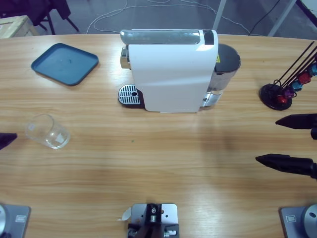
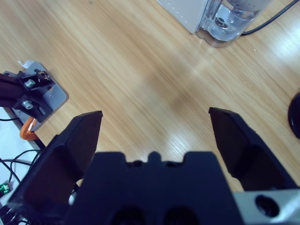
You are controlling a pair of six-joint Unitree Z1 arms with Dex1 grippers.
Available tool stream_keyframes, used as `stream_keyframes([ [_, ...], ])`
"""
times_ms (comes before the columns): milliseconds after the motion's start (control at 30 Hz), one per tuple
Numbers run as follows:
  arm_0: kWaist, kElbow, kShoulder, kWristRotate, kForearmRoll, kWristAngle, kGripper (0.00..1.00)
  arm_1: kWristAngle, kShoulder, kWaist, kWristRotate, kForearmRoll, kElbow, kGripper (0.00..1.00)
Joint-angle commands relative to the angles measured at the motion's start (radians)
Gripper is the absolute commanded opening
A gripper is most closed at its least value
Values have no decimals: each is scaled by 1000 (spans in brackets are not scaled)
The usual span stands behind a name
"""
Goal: Pour coffee
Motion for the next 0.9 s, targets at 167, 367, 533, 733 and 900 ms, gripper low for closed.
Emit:
stream_keyframes([
  [167,-2,34,7,9,-9,5,996,25,67,-11,-3,-28,1,1000],
  [367,-1,-10,-9,-36,-60,31,996,-21,40,-11,26,-31,7,1000],
  [533,151,-85,126,-220,-166,-2,1000,-39,16,-11,55,-6,-10,1000],
  [733,339,-202,386,-540,-207,-284,999,-51,0,-11,91,-1,-5,1000],
  [900,392,-269,604,-660,-351,-432,985,-71,6,-11,91,5,-17,1000],
])
